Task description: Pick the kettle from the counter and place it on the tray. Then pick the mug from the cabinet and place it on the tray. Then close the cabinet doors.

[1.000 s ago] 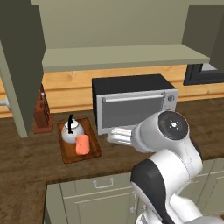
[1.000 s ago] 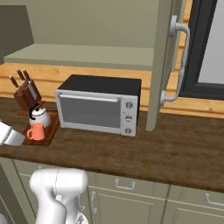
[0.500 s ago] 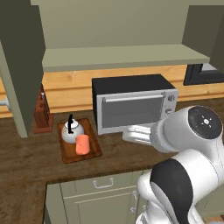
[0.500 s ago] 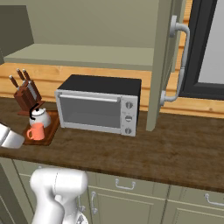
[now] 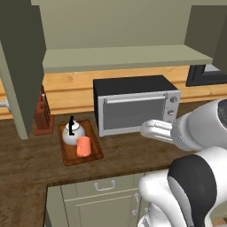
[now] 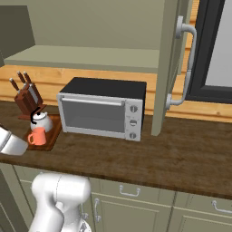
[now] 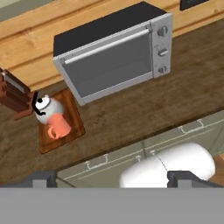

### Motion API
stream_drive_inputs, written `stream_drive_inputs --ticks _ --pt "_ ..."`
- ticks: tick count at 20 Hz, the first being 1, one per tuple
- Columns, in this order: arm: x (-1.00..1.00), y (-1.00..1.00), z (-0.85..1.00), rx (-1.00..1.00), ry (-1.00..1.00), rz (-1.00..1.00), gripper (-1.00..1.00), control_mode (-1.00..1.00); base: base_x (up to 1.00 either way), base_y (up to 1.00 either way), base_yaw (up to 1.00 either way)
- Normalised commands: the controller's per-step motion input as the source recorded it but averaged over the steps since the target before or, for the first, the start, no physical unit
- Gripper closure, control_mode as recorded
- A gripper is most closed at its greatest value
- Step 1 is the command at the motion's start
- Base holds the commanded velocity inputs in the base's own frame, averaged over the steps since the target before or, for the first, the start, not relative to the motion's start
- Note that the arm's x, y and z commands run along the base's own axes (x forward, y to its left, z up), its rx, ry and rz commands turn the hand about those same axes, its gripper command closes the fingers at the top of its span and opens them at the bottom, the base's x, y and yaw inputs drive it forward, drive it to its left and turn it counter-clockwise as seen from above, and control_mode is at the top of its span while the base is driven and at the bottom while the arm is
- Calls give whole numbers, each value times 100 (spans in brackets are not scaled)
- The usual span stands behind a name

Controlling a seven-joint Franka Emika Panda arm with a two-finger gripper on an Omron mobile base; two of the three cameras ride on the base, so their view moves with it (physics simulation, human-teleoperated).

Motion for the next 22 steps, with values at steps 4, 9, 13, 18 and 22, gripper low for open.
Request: stream_drive_inputs --ticks 4,9,13,18,22 --pt "0 -34 15 0 0 -13 -100 -100 0 0 0" --pt "-4 -33 14 0 -4 -11 -100 -100 0 0 0" --pt "-7 -28 13 -2 -7 -11 -100 -100 0 0 0" --pt "0 -37 13 -3 -15 -16 -100 -100 0 0 0" --pt "0 -42 12 0 -13 -19 -100 -100 0 0 0"
